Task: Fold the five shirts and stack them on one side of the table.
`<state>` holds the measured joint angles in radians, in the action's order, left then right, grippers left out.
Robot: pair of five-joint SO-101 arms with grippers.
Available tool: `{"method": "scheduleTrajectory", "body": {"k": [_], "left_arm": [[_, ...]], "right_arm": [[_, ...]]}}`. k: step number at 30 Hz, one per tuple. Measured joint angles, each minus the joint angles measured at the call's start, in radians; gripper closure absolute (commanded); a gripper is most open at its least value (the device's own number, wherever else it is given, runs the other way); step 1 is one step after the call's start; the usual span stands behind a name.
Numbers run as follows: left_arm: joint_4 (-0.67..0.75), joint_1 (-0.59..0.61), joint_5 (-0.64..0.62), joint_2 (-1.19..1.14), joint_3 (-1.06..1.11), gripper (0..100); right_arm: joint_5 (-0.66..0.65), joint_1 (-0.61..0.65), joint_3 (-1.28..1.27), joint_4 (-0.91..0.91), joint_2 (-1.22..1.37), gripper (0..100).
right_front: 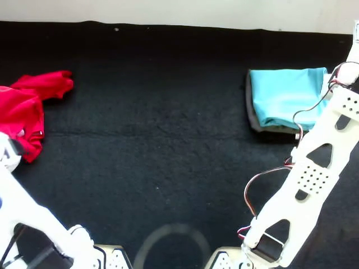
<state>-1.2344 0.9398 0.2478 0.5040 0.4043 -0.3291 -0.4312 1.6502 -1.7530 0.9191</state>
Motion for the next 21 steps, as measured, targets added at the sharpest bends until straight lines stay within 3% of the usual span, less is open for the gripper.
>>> {"method": "scheduleTrajectory", "body": {"k": [6, 14, 21], "left_arm": [[0.161, 0.015, 0.009, 0.0, 0.074, 75], [0.384, -0.032, 0.015, 0.0, 0.242, 75], [0.483, -0.055, 0.015, 0.0, 0.353, 75]], "right_arm": [[0.0, 0.008, -0.114, 0.0, -0.262, 77.1], [0.0, 0.094, -0.678, 0.0, -0.753, 77.1], [0.0, 0.181, -1.174, 0.0, -1.172, 77.1]]}}
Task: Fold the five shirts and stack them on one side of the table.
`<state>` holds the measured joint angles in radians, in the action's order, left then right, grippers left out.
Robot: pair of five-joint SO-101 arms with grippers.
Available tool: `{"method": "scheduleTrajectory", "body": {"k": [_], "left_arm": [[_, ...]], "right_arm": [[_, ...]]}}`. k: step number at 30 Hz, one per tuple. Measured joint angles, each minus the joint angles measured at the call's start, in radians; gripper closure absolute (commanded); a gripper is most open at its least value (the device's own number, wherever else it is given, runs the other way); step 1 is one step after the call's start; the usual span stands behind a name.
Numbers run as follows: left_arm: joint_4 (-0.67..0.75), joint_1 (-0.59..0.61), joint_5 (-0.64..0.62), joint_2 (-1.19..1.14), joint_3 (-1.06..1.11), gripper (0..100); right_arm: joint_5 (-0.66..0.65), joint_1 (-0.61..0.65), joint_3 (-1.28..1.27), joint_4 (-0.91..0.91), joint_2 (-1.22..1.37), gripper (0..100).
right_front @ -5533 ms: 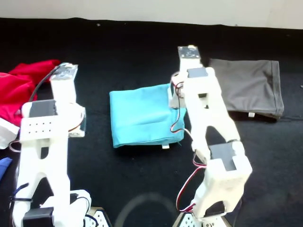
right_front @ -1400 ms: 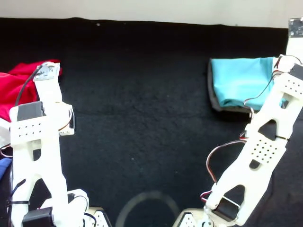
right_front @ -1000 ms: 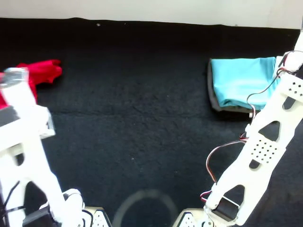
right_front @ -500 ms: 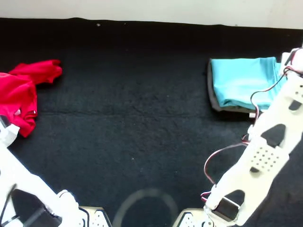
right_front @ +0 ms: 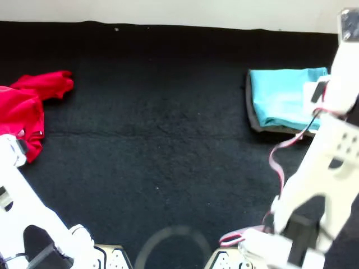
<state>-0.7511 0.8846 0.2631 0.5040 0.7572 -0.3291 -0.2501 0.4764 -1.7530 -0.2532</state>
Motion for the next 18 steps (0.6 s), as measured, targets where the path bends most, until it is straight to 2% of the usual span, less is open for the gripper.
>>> {"method": "scheduleTrajectory", "body": {"k": [7, 13, 18], "left_arm": [[0.029, -0.098, 0.0, 0.0, 0.032, 75], [0.129, -0.114, 0.0, -0.006, 0.032, 75], [0.14, -0.12, 0.0, -0.186, -0.064, 76]], "right_arm": [[0.0, 0.101, -0.43, 0.0, -0.345, 77.1], [0.0, 0.18, -0.692, 0.0, -0.562, 77.1], [0.0, 0.226, -0.924, 0.0, -0.637, 77.1]]}}
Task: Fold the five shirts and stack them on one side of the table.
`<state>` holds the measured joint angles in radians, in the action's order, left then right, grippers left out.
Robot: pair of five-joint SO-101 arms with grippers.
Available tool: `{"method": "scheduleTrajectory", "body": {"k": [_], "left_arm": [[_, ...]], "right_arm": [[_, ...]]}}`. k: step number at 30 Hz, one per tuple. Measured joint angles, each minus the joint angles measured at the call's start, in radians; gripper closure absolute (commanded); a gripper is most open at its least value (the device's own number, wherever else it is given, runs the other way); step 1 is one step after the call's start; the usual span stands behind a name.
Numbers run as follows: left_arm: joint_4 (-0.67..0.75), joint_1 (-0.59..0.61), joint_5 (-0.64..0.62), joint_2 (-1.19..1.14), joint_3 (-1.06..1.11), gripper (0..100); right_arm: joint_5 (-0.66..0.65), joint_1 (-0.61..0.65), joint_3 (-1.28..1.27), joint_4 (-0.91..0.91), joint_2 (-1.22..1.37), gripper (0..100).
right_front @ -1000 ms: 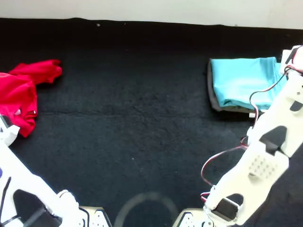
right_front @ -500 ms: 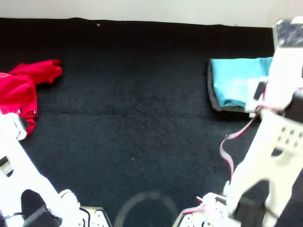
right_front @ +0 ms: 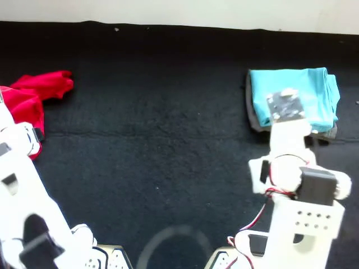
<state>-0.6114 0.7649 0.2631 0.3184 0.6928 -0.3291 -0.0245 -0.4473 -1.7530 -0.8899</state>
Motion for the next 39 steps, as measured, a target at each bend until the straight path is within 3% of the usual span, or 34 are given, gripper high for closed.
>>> {"method": "scheduleTrajectory", "body": {"k": [8, 11, 25, 32, 39], "left_arm": [[-0.364, -0.028, -0.117, -0.341, -0.45, 76], [-0.419, -0.044, -0.126, -0.417, -0.54, 76], [-0.437, 0.012, -0.129, -0.503, -0.606, 76], [-0.436, 0.011, -0.021, -0.503, -0.606, 76], [-0.338, -0.052, 0.0, -0.632, -0.626, 76]], "right_arm": [[0.0, 0.086, -0.186, 0.002, -0.043, 77.1], [0.0, 0.087, -0.235, 0.035, -0.044, 77.1], [0.0, 0.089, -0.328, 0.106, -0.044, 77.1], [0.0, 0.089, -0.328, 0.106, -0.044, 77.1], [0.0, 0.089, -0.328, 0.103, -0.044, 77.1]]}}
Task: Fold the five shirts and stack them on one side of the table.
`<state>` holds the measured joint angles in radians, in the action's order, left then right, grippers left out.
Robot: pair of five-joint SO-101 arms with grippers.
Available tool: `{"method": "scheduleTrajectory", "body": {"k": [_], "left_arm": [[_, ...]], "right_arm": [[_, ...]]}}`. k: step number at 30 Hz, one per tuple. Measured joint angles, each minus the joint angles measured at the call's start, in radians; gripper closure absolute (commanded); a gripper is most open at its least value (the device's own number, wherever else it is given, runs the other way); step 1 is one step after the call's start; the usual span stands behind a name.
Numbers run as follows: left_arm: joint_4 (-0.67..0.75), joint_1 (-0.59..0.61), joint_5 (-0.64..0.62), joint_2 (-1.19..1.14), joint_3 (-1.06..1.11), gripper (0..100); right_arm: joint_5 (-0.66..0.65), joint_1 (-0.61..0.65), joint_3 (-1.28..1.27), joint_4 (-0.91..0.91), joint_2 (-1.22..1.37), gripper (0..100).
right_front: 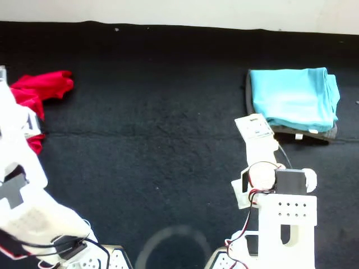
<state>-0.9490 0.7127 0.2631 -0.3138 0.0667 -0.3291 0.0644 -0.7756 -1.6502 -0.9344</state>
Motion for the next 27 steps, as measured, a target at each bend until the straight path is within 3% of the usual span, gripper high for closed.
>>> {"method": "scheduleTrajectory", "body": {"k": [6, 10, 11, 21, 27], "left_arm": [[0.048, 0.009, 0.0, -0.16, -0.137, 77], [0.023, 0.038, 0.0, -0.233, -0.238, 99], [0.005, 0.043, 0.0, -0.247, -0.262, 99], [-0.258, 0.02, 0.0, -0.267, -0.413, 99], [-0.512, -0.133, 0.0, -0.17, -0.514, 99]], "right_arm": [[0.0, 0.0, 0.0, -0.009, 0.0, 77.1], [0.0, 0.0, 0.0, -0.009, 0.0, 77.1], [0.0, 0.0, 0.0, -0.009, 0.0, 77.1], [0.0, 0.0, 0.0, -0.009, 0.0, 77.1], [0.0, 0.0, -0.008, -0.009, 0.0, 77.1]]}}
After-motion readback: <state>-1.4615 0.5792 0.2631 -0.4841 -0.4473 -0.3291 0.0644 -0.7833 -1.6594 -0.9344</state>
